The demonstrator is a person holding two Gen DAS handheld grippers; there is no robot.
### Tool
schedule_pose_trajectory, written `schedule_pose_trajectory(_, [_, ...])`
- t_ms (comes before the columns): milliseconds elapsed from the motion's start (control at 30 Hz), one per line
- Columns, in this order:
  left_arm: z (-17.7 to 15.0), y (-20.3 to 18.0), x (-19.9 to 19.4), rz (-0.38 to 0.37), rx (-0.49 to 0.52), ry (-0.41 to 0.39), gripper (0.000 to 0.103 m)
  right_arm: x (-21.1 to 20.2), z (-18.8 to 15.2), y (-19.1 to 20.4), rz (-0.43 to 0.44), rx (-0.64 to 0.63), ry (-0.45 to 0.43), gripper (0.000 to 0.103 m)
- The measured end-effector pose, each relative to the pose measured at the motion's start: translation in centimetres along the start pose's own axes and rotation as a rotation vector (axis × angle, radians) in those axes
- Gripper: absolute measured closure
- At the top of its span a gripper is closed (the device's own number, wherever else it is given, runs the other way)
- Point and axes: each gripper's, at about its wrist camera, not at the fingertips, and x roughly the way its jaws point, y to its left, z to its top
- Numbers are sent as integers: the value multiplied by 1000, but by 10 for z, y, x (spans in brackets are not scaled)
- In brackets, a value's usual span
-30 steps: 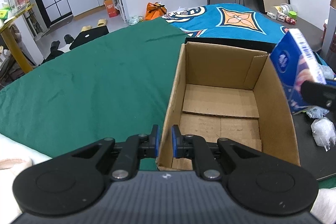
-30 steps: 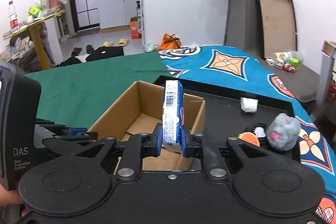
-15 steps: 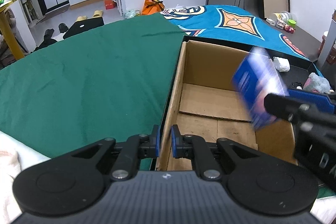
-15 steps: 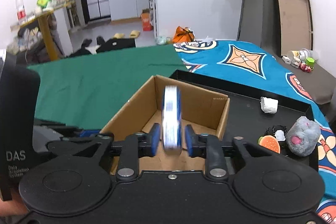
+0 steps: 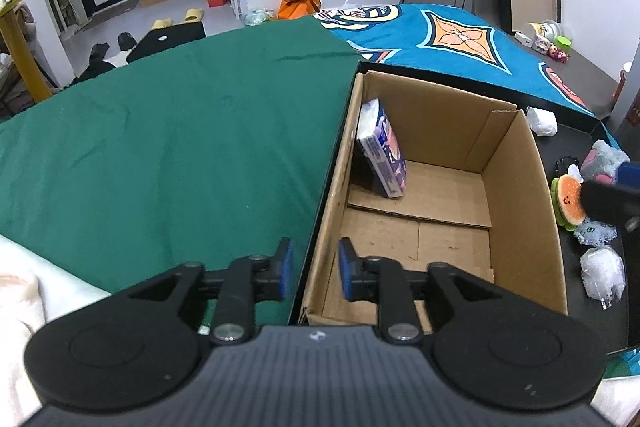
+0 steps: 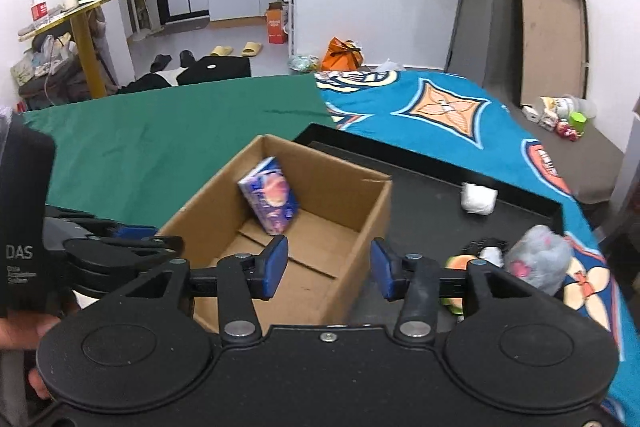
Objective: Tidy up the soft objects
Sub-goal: 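Lift the tissue pack with the right gripper and drop it into the cardboard box, then move the right gripper to the grey plush mouse and grasp it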
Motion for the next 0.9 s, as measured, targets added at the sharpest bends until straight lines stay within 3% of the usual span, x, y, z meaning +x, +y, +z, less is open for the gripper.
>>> schedule_pose_trajectory(100, [-1,-5,-4,17,30,-14,56,-5,4,-14,-16,6,8,53])
schedule_pose_trajectory(200, [0,-10,-5,31,61,-19,48,-6,5,-28,-38,1,17,52])
schedule_pose_trajectory(533, [9,-21,-1,83,101,-13,34,-2,8,-69,-85,15,42,42])
schedule_pose_trajectory(633, [11,-24,2,90,111,-2,33,2,12,-84,-92,33,45,31])
schedule_pose_trajectory(700, [12,-26,3,96,111,3,33,5,15,-92,-97,47,43,18])
schedule_pose_trajectory(900, [13,-30,8,117,115,30,32,19,10,-121,-124,127,-1,11])
